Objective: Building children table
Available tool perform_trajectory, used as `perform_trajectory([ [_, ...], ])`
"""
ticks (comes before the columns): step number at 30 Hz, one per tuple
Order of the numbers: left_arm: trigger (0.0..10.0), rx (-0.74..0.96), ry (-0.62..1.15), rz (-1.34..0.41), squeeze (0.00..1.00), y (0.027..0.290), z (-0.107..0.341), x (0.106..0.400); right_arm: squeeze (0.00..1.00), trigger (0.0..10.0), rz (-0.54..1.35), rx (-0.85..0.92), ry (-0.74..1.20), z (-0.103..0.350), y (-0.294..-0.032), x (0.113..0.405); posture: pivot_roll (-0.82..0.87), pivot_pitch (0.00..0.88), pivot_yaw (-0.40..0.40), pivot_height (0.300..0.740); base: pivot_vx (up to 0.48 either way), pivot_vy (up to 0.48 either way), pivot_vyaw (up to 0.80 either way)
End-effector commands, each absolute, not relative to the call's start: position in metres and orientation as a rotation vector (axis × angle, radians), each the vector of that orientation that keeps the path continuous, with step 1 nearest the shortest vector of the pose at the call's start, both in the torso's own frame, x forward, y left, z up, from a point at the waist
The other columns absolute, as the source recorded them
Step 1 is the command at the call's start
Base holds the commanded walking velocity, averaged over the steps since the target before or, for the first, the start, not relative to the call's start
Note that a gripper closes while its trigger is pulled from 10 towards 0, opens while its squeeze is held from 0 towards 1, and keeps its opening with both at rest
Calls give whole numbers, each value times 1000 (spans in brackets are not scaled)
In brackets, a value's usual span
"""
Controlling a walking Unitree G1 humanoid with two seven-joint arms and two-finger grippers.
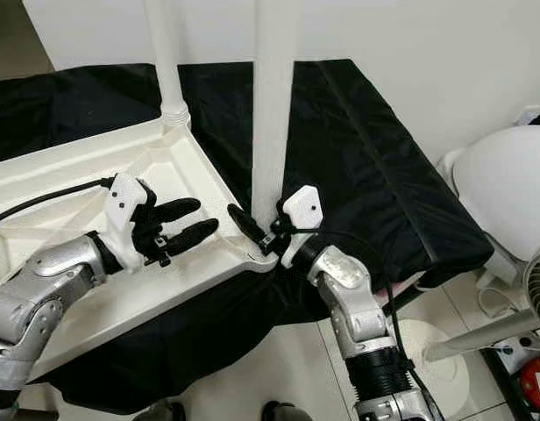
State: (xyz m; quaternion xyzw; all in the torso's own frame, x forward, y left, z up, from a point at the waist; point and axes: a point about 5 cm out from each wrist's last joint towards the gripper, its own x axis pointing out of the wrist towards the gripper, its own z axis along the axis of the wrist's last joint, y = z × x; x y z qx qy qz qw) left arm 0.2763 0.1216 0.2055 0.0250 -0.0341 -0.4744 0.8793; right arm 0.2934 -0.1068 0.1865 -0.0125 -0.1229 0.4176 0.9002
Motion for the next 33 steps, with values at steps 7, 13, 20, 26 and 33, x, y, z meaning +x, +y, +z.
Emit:
perform_trajectory([
  [7, 10000, -65, -209, -1199, 1000, 109, 252, 265, 0, 10000, 1005, -78, -222, 209, -130, 296, 90, 121, -61, 740, 0, 0, 0],
  [13, 10000, -52, -254, -1247, 0, 104, 266, 264, 0, 10000, 1038, -97, -213, 217, -133, 297, 94, 101, -65, 740, 0, 0, 0],
  [20, 10000, -85, -309, -1336, 0, 96, 285, 261, 0, 10000, 1012, -88, -164, 221, -141, 307, 105, 86, -82, 740, 0, 0, 0],
  [26, 10000, -90, -333, -1411, 0, 85, 297, 263, 0, 10000, 1085, -58, -91, 221, -140, 309, 105, 65, -85, 740, 0, 0, 0],
  [33, 10000, -55, -348, -1415, 0, 75, 302, 273, 0, 10000, 1151, -66, -42, 216, -134, 309, 106, 52, -94, 740, 0, 0, 0],
])
